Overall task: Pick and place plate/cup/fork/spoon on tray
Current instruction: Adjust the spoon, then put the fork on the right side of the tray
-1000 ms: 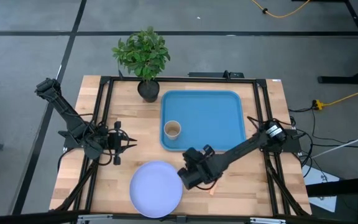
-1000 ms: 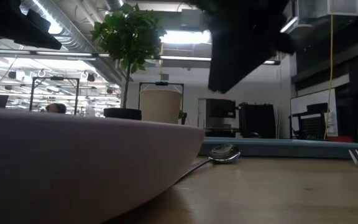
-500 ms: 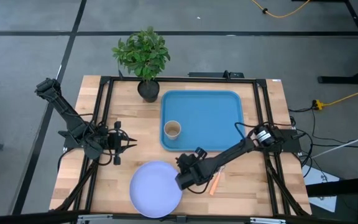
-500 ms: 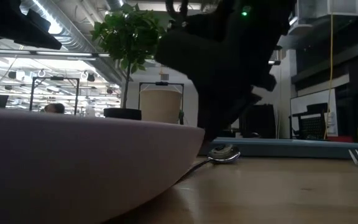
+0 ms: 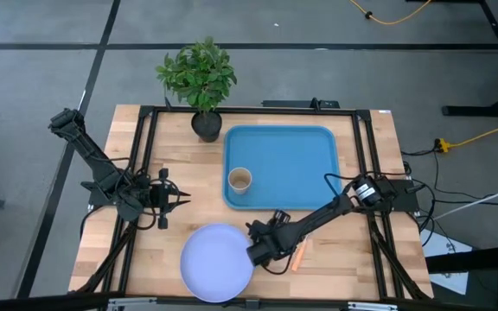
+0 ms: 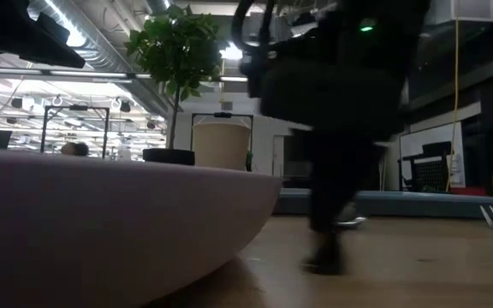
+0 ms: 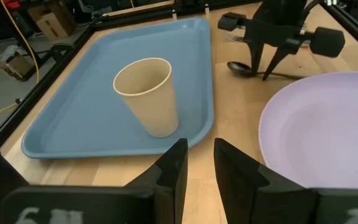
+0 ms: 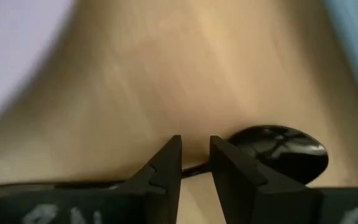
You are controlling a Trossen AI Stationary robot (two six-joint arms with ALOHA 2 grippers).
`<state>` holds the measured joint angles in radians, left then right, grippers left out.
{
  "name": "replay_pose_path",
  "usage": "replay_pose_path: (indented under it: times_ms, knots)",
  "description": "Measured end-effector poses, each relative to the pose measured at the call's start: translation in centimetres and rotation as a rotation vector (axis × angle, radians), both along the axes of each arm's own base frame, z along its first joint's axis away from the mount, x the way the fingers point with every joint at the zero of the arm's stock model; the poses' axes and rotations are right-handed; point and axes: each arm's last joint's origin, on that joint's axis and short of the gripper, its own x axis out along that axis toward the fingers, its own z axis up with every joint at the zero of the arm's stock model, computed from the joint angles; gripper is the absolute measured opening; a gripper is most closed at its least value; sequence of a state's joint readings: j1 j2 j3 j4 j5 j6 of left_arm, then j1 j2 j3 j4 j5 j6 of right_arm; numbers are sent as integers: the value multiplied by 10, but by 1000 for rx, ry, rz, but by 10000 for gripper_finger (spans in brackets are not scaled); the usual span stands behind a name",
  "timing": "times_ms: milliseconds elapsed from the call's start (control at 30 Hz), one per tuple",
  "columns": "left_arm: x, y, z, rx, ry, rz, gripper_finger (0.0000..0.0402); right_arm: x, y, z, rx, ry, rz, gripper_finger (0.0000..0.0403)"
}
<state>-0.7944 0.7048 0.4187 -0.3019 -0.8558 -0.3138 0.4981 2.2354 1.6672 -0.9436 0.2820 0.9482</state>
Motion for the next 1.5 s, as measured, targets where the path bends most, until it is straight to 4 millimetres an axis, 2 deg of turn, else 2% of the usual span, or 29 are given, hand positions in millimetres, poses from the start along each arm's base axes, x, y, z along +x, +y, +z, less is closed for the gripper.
replay_pose_path:
  times_ms: [400,600,800,933,1067,1133,1233,1333,1400,1500]
  knots:
    - [0,0,0,1,1,0,73,-52,25,6,81,399,-21,90]
    - [0,0,0,0,0,0,73,-75,36,10,6,503,-68,90]
    - [0,0,0,0,0,1,73,-75,39,18,-32,432,-120,90]
    - [0,0,0,-2,-1,1,73,-83,39,49,-123,450,-225,90]
    - [0,0,0,-3,-2,0,73,-92,53,77,-69,223,-259,90]
    - [0,0,0,-1,-1,1,73,-106,58,87,-133,157,-330,90]
    - [0,0,0,1,1,0,73,-126,70,90,-153,59,-381,90]
    - [0,0,0,0,1,1,73,-146,73,88,-164,15,-540,90]
    - [0,0,0,-1,-3,3,73,-157,72,76,-173,50,-657,90]
    - [0,0,0,2,-4,7,73,-178,68,59,-208,197,-884,90]
